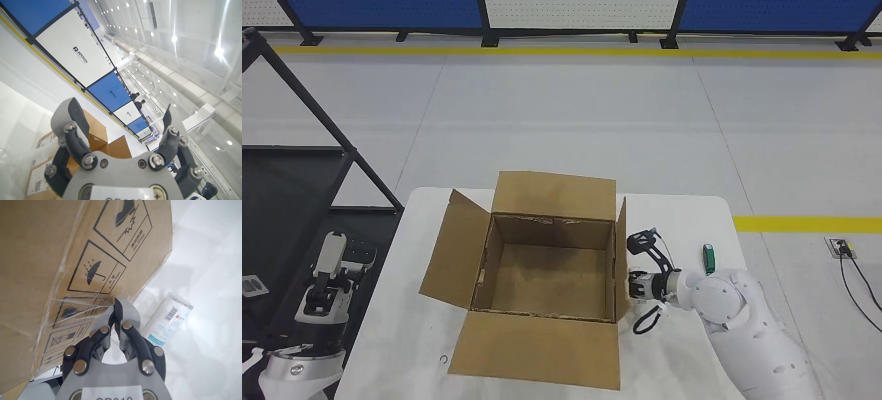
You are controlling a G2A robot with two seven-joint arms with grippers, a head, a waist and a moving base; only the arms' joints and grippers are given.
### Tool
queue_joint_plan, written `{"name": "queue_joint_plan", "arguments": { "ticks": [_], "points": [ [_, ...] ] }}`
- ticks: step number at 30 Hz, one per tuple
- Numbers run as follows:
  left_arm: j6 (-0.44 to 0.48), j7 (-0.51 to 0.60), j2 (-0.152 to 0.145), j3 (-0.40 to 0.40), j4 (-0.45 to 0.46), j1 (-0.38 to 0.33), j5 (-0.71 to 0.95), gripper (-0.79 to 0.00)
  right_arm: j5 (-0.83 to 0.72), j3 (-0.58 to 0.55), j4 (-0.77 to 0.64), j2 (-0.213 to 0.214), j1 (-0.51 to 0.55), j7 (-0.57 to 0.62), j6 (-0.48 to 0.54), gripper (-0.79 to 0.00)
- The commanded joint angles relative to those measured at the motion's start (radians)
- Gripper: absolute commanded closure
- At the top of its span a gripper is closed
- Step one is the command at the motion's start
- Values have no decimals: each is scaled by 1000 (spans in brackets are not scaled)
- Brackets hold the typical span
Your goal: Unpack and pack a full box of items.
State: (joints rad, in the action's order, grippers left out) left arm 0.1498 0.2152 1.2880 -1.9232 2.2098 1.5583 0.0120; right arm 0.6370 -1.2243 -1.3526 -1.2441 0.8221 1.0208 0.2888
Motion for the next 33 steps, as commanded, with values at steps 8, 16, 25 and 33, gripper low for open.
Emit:
{"name": "queue_joint_plan", "arguments": {
  "ticks": [8,16,25,33],
  "points": [
    [0,0,0,0,0,0,0,-785,103,-61,-206,23,60,78,-229,-785],
    [0,0,0,0,0,0,0,-785,124,-70,-239,28,70,104,-260,-785],
    [0,0,0,0,0,0,0,-785,124,-70,-239,28,70,104,-260,-785],
    [0,0,0,0,0,0,0,-785,124,-70,-239,28,70,104,-260,-785]
  ]
}}
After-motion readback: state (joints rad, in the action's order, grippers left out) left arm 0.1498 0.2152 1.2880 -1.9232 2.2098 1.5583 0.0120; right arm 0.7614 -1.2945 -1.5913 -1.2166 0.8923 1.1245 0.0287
